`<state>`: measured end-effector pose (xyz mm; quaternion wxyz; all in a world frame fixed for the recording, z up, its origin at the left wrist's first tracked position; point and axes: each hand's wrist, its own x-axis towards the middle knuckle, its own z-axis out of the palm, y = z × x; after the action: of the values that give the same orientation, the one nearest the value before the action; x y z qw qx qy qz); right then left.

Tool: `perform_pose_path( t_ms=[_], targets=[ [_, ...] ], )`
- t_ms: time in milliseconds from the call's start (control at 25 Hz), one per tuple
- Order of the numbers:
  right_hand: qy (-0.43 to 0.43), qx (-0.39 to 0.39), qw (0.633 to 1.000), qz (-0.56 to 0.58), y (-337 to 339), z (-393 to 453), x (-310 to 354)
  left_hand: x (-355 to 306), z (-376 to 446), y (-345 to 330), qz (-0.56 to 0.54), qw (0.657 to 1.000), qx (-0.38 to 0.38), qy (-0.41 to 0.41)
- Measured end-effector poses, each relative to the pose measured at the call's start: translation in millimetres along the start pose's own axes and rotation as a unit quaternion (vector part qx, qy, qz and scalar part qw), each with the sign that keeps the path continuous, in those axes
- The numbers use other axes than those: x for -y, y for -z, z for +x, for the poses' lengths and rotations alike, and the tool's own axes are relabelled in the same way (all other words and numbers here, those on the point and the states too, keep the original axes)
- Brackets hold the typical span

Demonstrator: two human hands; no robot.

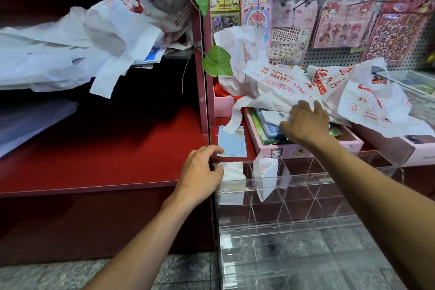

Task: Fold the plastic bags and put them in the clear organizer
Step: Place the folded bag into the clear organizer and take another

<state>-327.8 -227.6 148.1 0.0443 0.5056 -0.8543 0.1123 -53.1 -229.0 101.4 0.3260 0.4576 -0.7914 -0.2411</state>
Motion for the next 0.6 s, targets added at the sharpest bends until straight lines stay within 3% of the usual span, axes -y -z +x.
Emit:
perform_pose_path(
  t_ms=[80, 160, 320, 440, 600],
  targets=[
    [0.001, -0.039, 0.998, 0.045, 3.9, 0.8, -0.4, 3.0, 2.6, 3.0, 0.001, 1.000, -0.006, 0.001],
    [0.036, -0.140, 0.983, 0.113, 8.9, -11.6, 4.9, 4.9, 4.1, 5.1, 0.005, 1.000, -0.013, 0.001],
    [0.177, -0.261, 0.916, 0.247, 22.8, -49.5, 39.6, 2.8, 3.0, 7.2, -0.035, 0.998, -0.042, 0.004],
    [0.285, -0.223, 0.877, 0.315, 18.9, -87.2, 70.6, -5.7, 4.3, 14.9, -0.177, 0.976, -0.102, 0.075],
    [0.358, -0.085, 0.855, 0.365, 6.8, -126.6, 87.6, -15.6, -1.6, 43.1, -0.423, 0.872, -0.114, 0.220]
  ],
)
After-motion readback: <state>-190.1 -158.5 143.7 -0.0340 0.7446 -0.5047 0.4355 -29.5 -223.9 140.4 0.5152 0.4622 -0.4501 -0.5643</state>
